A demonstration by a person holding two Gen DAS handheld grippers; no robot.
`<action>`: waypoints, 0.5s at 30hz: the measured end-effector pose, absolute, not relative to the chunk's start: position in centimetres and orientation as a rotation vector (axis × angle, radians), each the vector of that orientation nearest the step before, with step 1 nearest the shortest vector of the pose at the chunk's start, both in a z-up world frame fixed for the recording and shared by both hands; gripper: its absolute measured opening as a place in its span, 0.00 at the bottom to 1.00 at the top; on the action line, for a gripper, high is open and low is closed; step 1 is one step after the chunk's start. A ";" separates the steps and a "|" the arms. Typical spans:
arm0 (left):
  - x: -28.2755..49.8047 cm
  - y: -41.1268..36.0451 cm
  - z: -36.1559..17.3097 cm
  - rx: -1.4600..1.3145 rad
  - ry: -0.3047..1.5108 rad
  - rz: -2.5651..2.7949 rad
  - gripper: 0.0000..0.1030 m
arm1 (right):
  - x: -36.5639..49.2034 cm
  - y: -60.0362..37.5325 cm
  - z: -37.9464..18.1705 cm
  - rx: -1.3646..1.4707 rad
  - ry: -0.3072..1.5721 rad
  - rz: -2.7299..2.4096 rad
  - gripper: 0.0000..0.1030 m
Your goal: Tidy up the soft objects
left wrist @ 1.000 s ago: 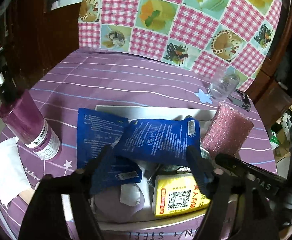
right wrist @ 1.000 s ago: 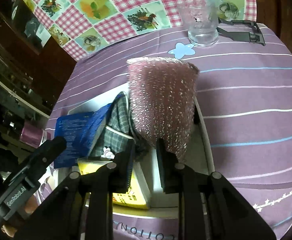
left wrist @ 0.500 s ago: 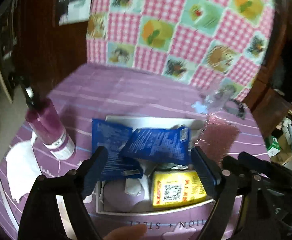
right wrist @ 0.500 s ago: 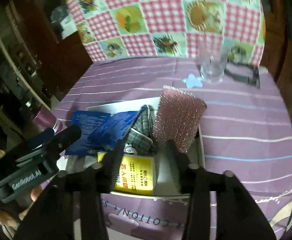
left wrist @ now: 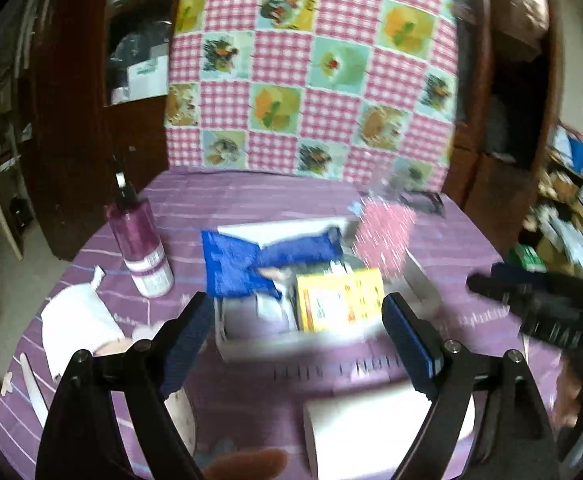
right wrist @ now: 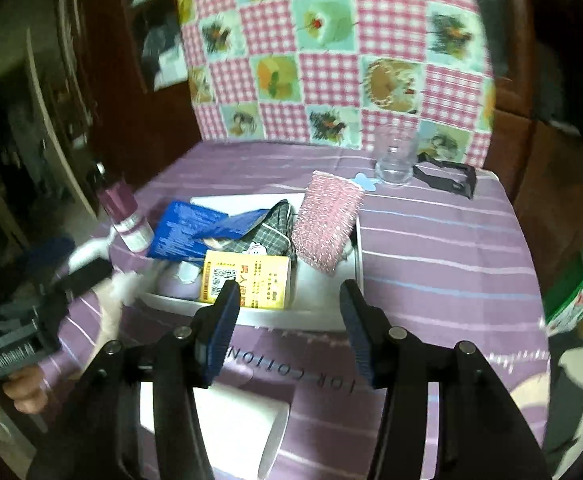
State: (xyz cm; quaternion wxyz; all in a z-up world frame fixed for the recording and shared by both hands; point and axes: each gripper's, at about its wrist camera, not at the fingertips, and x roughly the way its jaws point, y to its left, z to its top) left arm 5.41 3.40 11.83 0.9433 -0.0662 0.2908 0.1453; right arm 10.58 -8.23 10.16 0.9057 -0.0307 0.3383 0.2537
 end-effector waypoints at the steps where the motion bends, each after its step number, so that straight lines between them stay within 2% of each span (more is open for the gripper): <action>1: 4.8 3.0 11.2 -0.120 0.593 0.283 0.85 | 10.1 -8.4 10.0 -0.062 0.693 0.520 0.52; 3: 4.0 2.3 9.9 -0.093 0.603 0.267 0.98 | 8.6 -9.2 9.4 -0.060 0.660 0.495 0.52; 5: 3.2 1.8 8.5 -0.079 0.608 0.252 0.99 | 7.6 -9.6 8.8 -0.069 0.638 0.497 0.53; 7: 2.4 1.4 7.2 -0.077 0.586 0.235 0.99 | 6.8 -9.7 8.1 -0.077 0.631 0.501 0.62; 9: 1.8 1.4 6.2 -0.088 0.560 0.237 0.99 | 6.2 -9.8 6.9 -0.087 0.620 0.505 0.66; 15: 1.5 2.5 4.6 -0.214 0.600 0.204 0.99 | 5.4 -7.8 4.1 -0.251 0.670 0.443 0.67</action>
